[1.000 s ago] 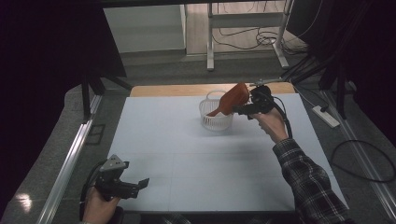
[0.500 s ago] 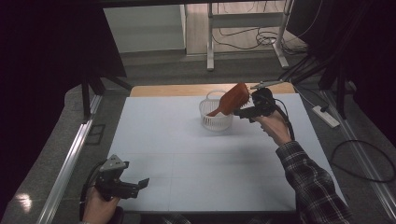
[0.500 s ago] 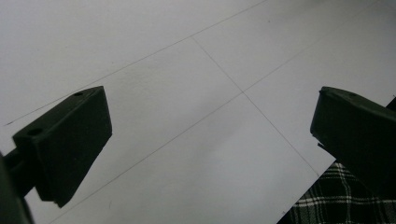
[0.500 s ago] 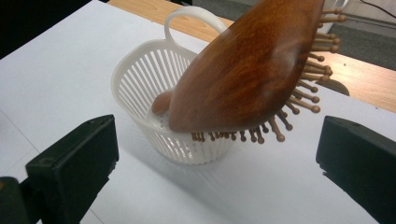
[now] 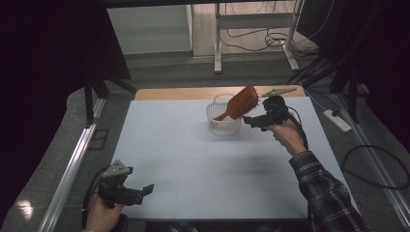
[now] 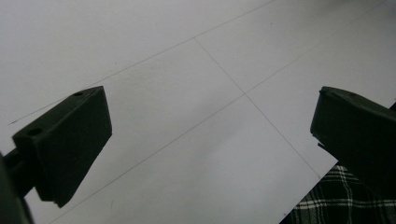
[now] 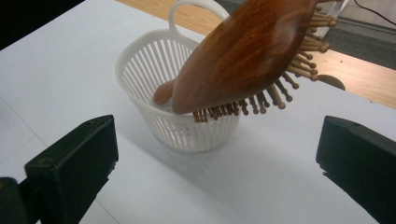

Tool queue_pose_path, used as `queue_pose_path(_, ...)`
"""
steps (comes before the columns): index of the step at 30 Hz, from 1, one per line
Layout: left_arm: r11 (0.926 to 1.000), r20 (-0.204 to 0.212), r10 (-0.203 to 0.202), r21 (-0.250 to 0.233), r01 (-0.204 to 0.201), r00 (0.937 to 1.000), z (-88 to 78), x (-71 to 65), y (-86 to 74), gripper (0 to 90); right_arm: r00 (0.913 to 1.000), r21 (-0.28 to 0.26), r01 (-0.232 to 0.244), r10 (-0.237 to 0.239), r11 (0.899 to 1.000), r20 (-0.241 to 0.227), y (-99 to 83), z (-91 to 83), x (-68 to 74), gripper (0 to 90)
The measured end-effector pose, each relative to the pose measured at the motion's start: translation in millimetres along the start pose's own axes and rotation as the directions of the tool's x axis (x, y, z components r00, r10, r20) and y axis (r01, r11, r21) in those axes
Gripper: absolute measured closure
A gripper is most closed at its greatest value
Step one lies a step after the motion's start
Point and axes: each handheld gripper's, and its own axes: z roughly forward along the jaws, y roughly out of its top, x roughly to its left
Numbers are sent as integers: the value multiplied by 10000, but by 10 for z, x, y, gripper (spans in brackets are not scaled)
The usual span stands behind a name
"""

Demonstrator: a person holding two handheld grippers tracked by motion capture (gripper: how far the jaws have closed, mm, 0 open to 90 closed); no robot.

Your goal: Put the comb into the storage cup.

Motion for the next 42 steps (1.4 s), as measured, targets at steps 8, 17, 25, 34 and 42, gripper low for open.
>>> queue_pose_path(8, 9999, -17, -86, -86, 86, 10000, -14, 9, -5, 0, 9999, 102, 164, -164, 9998, 51, -69, -37, 25, 0)
queue_pose_path(17, 10000, -28, -51, -53, 51, 10000, -7, 4, -4, 0, 9999, 74, 144, -145, 9999, 79, -159, -81, 31, 0)
queue_pose_path(25, 10000, -2, -49, -49, 49, 10000, -8, 5, -6, 0, 9999, 206, 166, -166, 9997, -11, -223, -92, 39, 0)
queue_pose_path(34, 10000, 13, -30, -31, 30, 10000, -8, 2, -6, 0, 9996, 364, 214, -207, 9991, -190, -277, -144, 68, 0)
queue_pose_path(42, 10000, 23, -5, -25, 5, 10000, -8, 1, -6, 0, 9993, 457, 195, -179, 9988, -340, -321, -177, 79, 0)
